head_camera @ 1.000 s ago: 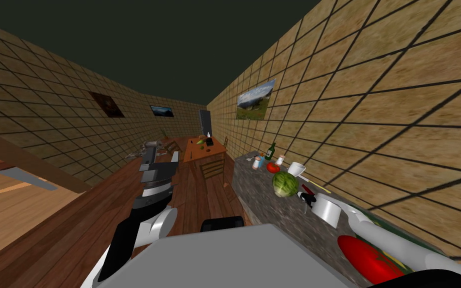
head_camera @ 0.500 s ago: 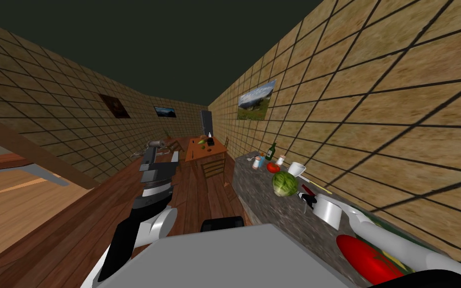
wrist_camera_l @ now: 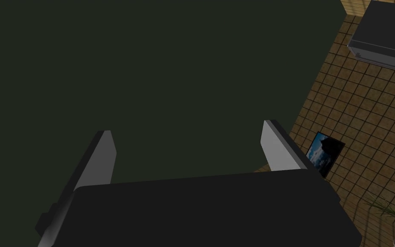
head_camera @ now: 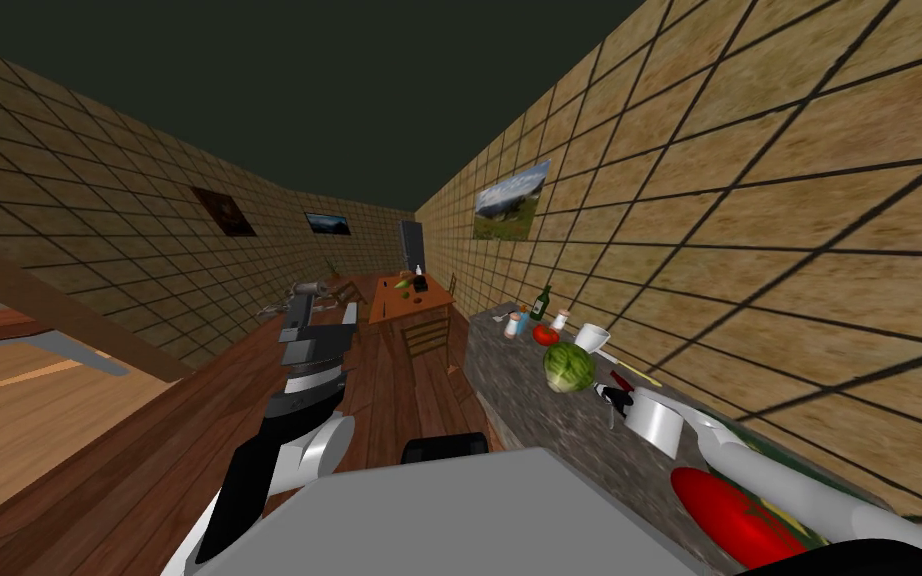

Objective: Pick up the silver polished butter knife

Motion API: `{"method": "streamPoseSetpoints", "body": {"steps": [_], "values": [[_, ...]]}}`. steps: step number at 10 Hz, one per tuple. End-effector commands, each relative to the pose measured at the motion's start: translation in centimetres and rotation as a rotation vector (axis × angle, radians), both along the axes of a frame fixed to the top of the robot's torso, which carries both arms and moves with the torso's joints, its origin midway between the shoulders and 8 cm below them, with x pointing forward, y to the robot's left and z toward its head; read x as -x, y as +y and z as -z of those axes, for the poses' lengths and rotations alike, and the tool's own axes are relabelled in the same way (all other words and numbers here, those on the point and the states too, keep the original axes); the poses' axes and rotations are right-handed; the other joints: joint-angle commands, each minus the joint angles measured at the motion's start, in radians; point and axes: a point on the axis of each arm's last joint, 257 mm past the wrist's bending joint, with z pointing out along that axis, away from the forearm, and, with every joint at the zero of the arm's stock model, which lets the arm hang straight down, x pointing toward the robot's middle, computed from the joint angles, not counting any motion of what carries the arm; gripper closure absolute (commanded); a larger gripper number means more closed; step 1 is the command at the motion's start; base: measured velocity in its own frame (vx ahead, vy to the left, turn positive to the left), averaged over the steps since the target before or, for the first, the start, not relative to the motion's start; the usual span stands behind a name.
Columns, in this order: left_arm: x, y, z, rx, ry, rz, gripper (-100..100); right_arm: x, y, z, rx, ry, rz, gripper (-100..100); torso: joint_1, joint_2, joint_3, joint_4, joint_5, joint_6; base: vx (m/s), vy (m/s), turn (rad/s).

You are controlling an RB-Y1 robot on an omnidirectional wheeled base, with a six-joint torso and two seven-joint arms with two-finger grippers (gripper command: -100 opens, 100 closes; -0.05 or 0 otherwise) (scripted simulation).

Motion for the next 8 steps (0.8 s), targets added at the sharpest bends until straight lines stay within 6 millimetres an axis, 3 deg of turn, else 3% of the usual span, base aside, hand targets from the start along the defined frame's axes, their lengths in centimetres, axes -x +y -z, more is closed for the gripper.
{"method": "streamPoseSetpoints", "body": {"steps": [1,8], "values": [[0.0,0.0,0.0,0.0,0.0,0.0,0,-0.6,0.4,-0.1,-0.003,0.001,-0.026,100,0.0,0.0,0.0,0.0,0.0,0.0,0.069,0.026,-0.193],[0.0,0.0,0.0,0.0,0.0,0.0,0,-2.5,1.5,-0.9,-0.004,0.001,-0.112,100,0.002,-0.003,-0.002,-0.001,0.001,0.002,0.06,0.034,-0.136]]}}
